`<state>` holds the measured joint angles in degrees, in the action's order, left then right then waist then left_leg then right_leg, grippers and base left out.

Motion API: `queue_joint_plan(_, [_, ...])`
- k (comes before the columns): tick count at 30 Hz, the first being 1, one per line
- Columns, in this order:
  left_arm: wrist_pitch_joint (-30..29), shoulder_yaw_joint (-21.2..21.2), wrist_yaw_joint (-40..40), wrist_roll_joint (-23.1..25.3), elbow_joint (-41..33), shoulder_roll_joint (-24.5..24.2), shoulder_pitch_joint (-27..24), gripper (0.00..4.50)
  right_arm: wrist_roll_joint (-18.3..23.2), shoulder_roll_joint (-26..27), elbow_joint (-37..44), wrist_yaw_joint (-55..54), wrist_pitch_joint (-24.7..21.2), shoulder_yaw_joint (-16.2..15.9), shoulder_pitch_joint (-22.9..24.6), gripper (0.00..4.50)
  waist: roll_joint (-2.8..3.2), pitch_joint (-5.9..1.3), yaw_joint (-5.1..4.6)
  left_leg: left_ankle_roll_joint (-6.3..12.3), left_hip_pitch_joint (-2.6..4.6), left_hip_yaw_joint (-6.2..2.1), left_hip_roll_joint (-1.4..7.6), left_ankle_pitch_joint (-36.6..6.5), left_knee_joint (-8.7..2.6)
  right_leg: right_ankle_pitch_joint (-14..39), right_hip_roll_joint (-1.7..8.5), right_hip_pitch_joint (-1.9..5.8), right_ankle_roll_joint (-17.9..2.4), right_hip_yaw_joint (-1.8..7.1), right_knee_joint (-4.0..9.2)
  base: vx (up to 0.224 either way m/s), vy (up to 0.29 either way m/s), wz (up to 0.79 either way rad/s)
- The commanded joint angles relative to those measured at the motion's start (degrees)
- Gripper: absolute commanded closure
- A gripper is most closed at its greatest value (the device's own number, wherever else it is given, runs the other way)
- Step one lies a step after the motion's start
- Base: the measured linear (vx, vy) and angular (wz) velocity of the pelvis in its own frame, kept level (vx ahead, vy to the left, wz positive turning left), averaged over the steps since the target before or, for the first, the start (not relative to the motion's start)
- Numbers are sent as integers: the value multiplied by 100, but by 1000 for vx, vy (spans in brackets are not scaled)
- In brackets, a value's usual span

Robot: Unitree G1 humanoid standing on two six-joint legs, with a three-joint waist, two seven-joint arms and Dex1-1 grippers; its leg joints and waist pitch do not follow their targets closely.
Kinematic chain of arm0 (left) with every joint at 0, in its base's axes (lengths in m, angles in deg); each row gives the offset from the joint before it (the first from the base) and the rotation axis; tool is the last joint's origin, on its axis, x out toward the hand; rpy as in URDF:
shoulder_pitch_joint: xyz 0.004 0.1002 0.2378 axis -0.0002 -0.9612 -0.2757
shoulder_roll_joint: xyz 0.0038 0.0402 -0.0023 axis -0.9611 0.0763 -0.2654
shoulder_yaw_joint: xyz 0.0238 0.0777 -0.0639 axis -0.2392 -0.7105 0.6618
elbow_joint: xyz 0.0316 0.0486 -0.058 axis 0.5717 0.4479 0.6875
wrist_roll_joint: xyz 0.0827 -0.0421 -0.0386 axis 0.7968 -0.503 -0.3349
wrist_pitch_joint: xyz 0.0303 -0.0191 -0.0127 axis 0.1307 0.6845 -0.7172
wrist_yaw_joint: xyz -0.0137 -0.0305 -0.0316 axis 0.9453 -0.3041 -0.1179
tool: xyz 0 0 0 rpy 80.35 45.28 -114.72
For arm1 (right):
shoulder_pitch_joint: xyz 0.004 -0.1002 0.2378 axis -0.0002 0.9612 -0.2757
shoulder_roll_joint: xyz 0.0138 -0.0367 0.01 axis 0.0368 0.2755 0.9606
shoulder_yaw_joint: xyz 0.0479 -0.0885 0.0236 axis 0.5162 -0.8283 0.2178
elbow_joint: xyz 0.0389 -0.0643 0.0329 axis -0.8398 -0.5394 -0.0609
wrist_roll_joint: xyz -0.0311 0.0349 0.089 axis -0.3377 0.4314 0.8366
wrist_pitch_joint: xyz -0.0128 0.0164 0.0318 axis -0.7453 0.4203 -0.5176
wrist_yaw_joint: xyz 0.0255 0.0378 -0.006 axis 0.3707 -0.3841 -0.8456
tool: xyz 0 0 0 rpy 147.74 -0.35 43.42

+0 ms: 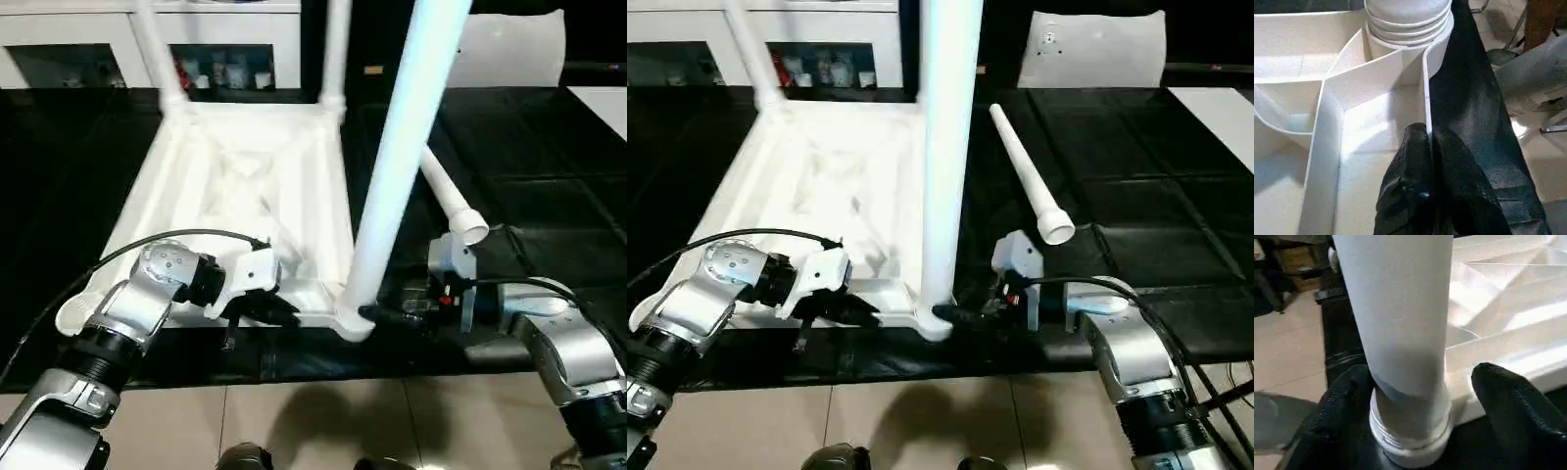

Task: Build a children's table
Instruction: Rotate leg to tighten

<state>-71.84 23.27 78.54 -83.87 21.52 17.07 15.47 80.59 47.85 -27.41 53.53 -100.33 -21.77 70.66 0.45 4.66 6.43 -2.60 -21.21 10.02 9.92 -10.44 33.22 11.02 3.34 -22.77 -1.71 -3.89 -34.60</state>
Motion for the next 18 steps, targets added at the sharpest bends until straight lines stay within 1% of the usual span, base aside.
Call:
queue_joint_plan(1, [70, -433, 349, 148, -11, 29, -39, 450, 135, -54, -70, 248, -108, -98, -132, 132, -32, -367, -40, 492, 78, -89, 375, -720, -339, 851, 546, 280, -1311, 323, 368, 0, 0, 0])
queue_joint_plan(3, [80, -434, 366, 145, 3, 36, -31, 450, 147, -62, -104, 311, -125, -127, -166, 141, -41, -368, -35, 485, 79, -86, 377, -719, -335, 868, 546, 278, -1286, 330, 369, 0, 0, 0])
queue_joint_plan(4, [86, -436, 377, 143, 14, 41, -25, 450, 154, -68, -129, 352, -134, -143, -188, 157, -34, -372, -28, 484, 78, -90, 374, -702, -333, 857, 550, 283, -1290, 328, 366, 0, 0, 0])
queue_joint_plan(5, [94, -443, 385, 147, 26, 47, -18, 450, 158, -67, -172, 397, -139, -162, -221, 168, -50, -374, -31, 489, 73, -86, 372, -674, -332, 822, 546, 286, -1286, 330, 363, 0, 0, 0])
queue_joint_plan(7, [114, -449, 401, 154, 42, 56, -14, 450, 165, -78, -244, 493, -156, -214, -277, 187, -51, -371, -31, 482, 69, -89, 367, -672, -331, 883, 550, 286, -1290, 324, 368, 0, 0, 0])
queue_joint_plan(8, [118, -456, 413, 157, 47, 55, -16, 450, 156, -71, -289, 533, -156, -233, -310, 187, -51, -371, -31, 482, 69, -89, 367, -672, -331, 883, 550, 286, -1290, 324, 368, 0, 0, 0])
queue_joint_plan(10, [127, -463, 425, 161, 55, 49, -22, 450, 149, -68, -368, 619, -168, -272, -364, 212, -58, -366, -34, 483, 72, -93, 376, -684, -335, 904, 541, 278, -1283, 319, 364, 0, 0, 0])
queue_joint_plan(11, [132, -468, 430, 164, 60, 43, -25, 450, 140, -67, -413, 650, -154, -290, -389, 218, -67, -362, -31, 489, 69, -89, 373, -677, -333, 891, 544, 278, -1280, 325, 366, 0, 0, 0])
queue_joint_plan(13, [138, -470, 430, 166, 68, 37, -25, 450, 144, -66, -447, 678, -158, -305, -413, 224, -60, -368, -28, 490, 73, -87, 371, -669, -330, 887, 548, 278, -1292, 324, 364, 0, 0, 0])
queue_joint_plan(15, [120, -452, 416, 161, 87, 30, -23, 450, 161, -47, -488, 732, -183, -342, -455, 250, -71, -361, -29, 487, 70, -87, 372, -670, -332, 894, 545, 279, -1285, 324, 364, 0, 0, 0])
queue_joint_plan(17, [78, -416, 366, 149, 96, 45, -25, 450, 176, -30, -475, 742, -202, -363, -449, 251, -58, -355, -32, 471, 75, -90, 374, -716, -338, 981, 545, 271, -1279, 322, 374, 0, 0, 0])
queue_joint_plan(18, [66, -408, 352, 148, 97, 47, -27, 450, 180, -26, -464, 741, -208, -367, -442, 253, -65, -356, -31, 466, 78, -88, 373, -726, -336, 994, 544, 270, -1270, 325, 375, 0, 0, 0])
